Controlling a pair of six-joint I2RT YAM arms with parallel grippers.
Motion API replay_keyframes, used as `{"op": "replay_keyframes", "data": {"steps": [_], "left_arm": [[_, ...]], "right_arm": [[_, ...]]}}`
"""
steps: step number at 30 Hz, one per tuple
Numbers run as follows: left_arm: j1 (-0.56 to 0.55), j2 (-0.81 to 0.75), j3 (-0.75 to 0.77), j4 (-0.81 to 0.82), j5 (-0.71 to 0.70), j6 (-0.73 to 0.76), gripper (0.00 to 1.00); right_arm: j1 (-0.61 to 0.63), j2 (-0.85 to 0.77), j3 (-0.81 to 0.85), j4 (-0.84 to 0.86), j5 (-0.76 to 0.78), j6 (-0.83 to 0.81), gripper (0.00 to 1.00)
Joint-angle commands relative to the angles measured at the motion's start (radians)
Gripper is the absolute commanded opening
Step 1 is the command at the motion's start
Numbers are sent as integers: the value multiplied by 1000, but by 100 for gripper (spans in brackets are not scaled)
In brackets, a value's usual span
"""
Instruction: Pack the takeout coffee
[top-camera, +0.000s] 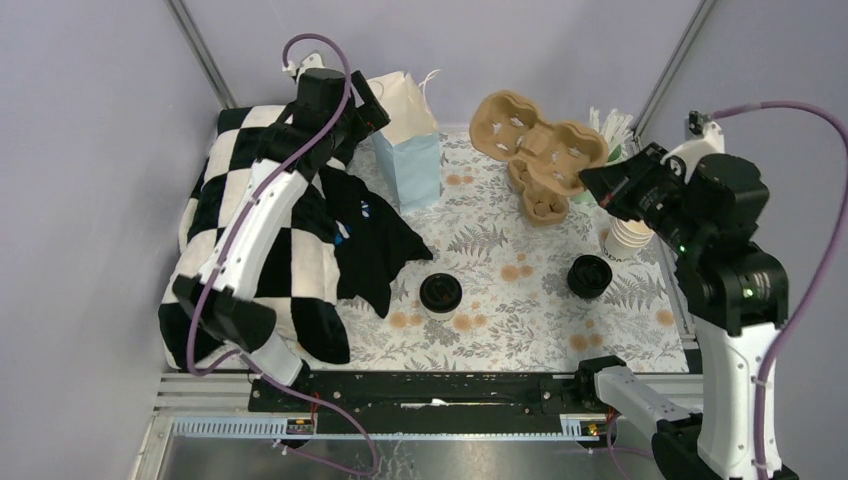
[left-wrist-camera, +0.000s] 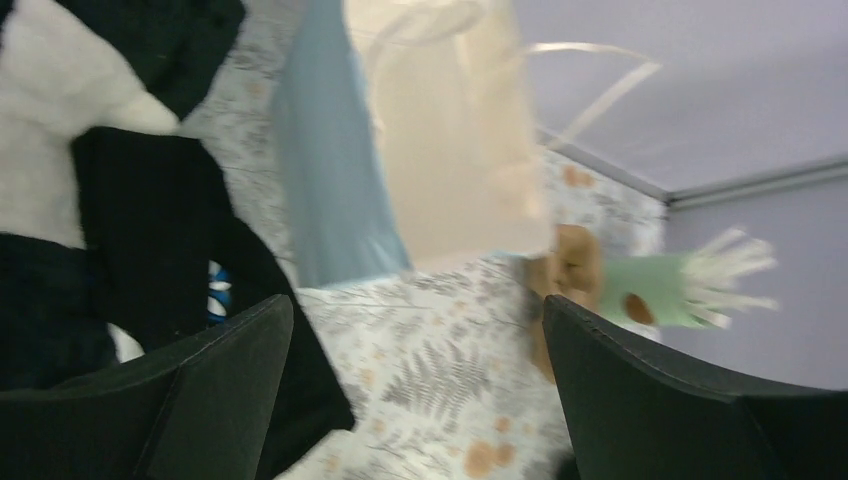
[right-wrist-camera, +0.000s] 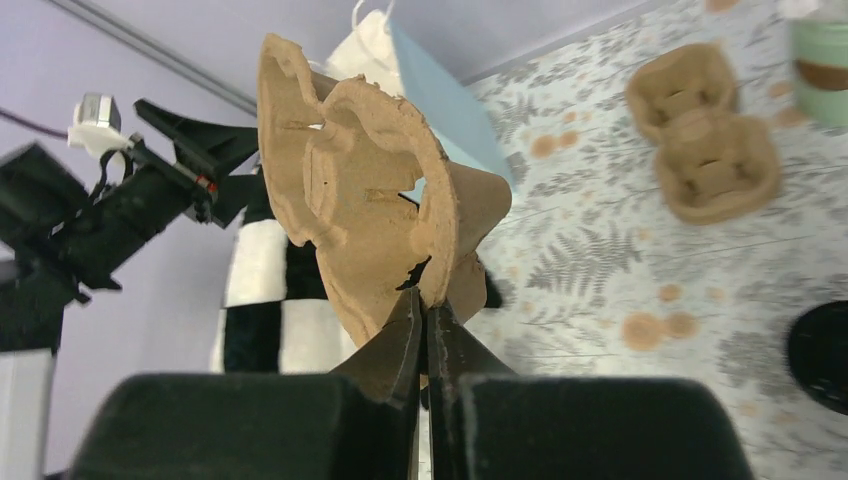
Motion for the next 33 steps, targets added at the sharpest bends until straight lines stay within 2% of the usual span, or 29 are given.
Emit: {"op": "replay_keyframes", "data": {"steps": [1, 4, 7, 12, 17, 21, 24, 28, 31, 33], "left_arm": [[55, 91, 62, 29, -20, 149, 99], [76, 143, 70, 141, -27, 202, 99], [100, 213, 116, 185, -29, 220, 98], [129, 324, 207, 205, -33, 229, 87], [138, 399, 270, 230, 4, 227, 62], [138, 405, 282, 230, 56, 191, 31], [137, 372, 253, 239, 112, 127, 14], [137, 310, 188, 277, 217, -23, 0], [137, 260, 100, 376, 340, -149, 0], [136, 236, 74, 383, 372, -205, 0]], "right_arm": [[-2, -6, 54, -179, 126, -164, 0], [-2, -7, 44, -186, 79, -162, 0], [-2, 8, 39, -187, 24, -157, 0], [-2, 27, 51, -183, 14, -182, 0], [-2, 32, 41, -159, 6, -189, 0], [-2, 34, 43, -162, 10, -211, 0], [-2, 34, 45, -171, 24, -230, 0], [-2, 34, 43, -175, 42, -242, 0], [-2, 29, 35, -168, 50, -248, 0], [-2, 29, 32, -168, 55, -249, 0]]}}
